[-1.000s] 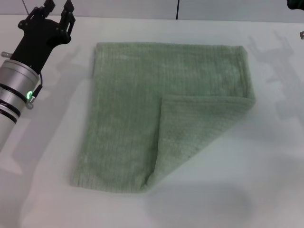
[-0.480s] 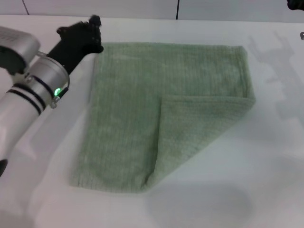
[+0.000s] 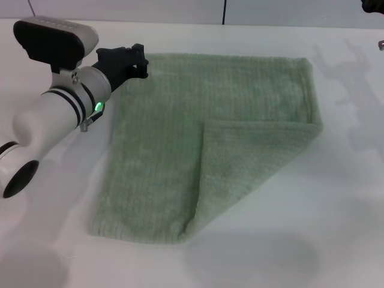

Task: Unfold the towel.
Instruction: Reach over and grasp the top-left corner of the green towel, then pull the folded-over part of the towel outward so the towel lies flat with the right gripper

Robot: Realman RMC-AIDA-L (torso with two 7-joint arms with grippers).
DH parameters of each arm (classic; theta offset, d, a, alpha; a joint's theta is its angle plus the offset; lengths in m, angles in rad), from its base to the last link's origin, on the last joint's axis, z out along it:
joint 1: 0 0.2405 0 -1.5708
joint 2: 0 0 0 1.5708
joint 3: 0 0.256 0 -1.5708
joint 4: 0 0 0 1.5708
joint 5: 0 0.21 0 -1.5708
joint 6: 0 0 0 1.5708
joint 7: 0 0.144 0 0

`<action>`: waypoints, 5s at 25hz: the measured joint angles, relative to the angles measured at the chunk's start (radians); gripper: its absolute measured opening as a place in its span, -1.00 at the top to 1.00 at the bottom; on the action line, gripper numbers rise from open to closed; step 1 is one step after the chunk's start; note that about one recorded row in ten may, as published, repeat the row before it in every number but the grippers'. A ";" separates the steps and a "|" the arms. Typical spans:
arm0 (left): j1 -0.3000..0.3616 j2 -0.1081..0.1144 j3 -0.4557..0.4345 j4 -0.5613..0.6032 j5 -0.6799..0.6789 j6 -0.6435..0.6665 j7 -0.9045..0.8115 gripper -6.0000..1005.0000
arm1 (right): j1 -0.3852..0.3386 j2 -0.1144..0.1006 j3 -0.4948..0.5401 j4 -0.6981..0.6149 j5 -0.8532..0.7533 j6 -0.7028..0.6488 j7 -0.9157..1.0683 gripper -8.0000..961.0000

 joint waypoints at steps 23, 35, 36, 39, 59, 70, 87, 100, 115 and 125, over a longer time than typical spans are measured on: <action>-0.063 -0.006 0.002 0.010 -0.001 -0.216 -0.064 0.99 | 0.007 0.000 0.000 0.000 -0.004 -0.012 0.012 -0.58; -0.052 -0.006 0.002 0.012 -0.001 -0.209 -0.085 0.99 | 0.008 0.000 -0.004 0.000 -0.005 -0.012 0.012 -0.58; -0.041 -0.006 0.002 0.013 -0.001 -0.192 -0.086 0.99 | 0.008 0.000 -0.008 0.000 -0.005 -0.012 0.012 -0.58; -0.032 -0.006 0.002 0.012 -0.001 -0.179 -0.087 0.99 | 0.008 0.000 -0.013 0.000 -0.006 -0.012 0.012 -0.58; -0.018 -0.007 0.042 0.013 -0.001 -0.161 -0.122 0.99 | 0.019 0.000 -0.033 -0.004 -0.005 0.017 0.112 -0.57; -0.018 -0.007 0.042 0.013 -0.001 -0.160 -0.122 0.99 | 0.011 -0.028 -0.257 -0.283 -0.243 0.405 0.686 -0.58; -0.018 -0.007 0.042 0.012 -0.001 -0.159 -0.122 0.99 | 0.198 -0.078 -0.246 -0.421 -1.354 0.380 1.839 -0.58; -0.021 -0.007 0.042 0.012 -0.001 -0.157 -0.122 0.99 | 0.300 -0.086 -0.247 -0.420 -1.646 0.213 2.099 -0.58; -0.022 -0.007 0.042 0.010 -0.001 -0.157 -0.122 0.99 | 0.331 -0.048 -0.258 -0.397 -1.774 0.239 2.137 -0.58; -0.019 -0.007 0.051 0.004 -0.001 -0.157 -0.122 0.99 | 0.353 -0.017 -0.259 -0.355 -1.818 0.313 2.124 -0.58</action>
